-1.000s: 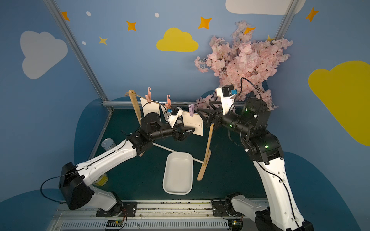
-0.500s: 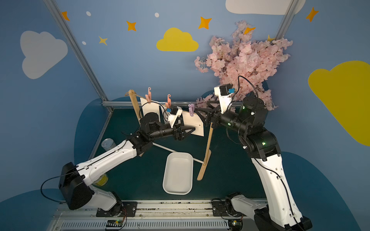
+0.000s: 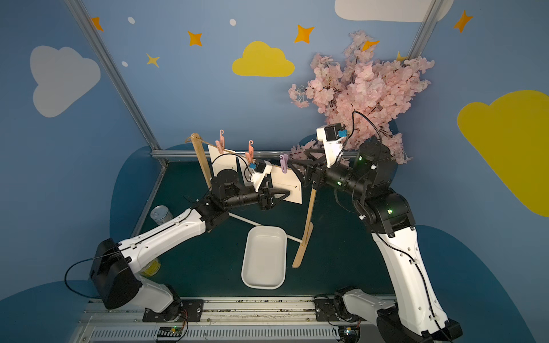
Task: Remove the postcards from the strings
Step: Pinch the postcard on the clothesline.
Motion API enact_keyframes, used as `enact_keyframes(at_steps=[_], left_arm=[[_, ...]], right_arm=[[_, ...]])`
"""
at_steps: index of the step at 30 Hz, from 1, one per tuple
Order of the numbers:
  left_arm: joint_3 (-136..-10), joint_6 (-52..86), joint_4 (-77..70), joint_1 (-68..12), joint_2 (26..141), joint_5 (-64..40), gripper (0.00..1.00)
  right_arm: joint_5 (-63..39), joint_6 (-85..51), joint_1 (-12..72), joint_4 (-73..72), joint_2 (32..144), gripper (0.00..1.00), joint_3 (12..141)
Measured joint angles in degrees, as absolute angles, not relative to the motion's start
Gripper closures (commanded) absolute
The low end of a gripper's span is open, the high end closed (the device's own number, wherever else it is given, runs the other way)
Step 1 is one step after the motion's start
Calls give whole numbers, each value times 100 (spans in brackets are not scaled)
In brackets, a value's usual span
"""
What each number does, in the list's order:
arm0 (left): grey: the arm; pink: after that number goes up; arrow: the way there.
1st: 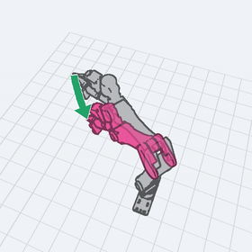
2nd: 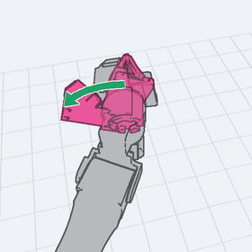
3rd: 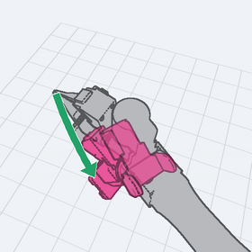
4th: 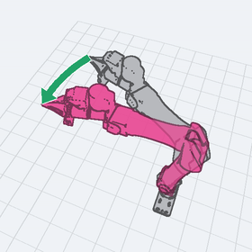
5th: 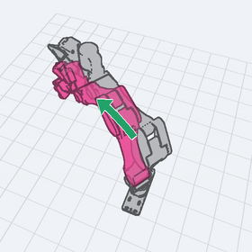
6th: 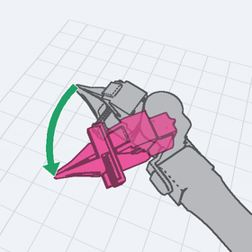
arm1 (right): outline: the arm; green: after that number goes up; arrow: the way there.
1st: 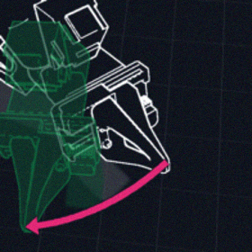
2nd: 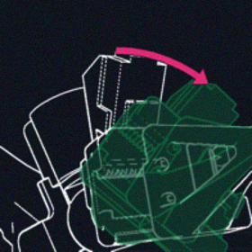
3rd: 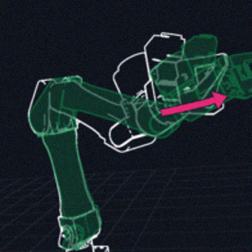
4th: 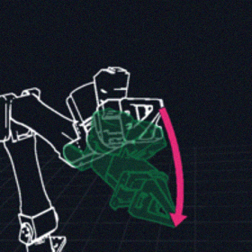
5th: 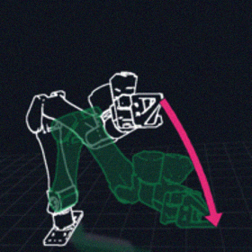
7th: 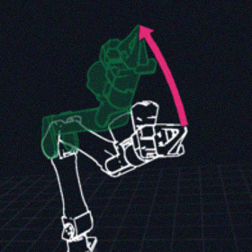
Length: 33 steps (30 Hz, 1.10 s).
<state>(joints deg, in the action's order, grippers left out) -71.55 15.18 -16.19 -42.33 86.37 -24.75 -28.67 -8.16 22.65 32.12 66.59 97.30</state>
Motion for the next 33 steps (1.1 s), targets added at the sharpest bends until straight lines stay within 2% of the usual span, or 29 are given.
enact_keyframes(at_steps=[4,13,23,31,33], left_arm=[[-7153,1516,-1640,-4211,8637,-2554,57],[-7144,1450,-1592,-4176,8621,-2742,61],[-7142,1433,-1588,-4123,8589,-2880,76],[-7070,1431,-1590,-4108,8569,-3004,96],[-7070,1420,-1590,-4101,8569,-3035,97]], right_arm=[[-2917,-840,2272,3194,6733,24,9747],[-3068,-851,2276,3155,6888,25,9872],[-3271,-854,2276,3148,7148,24,10095],[-3352,-808,2276,3135,7275,21,10110],[-3352,-764,2276,3131,7312,21,10112]])
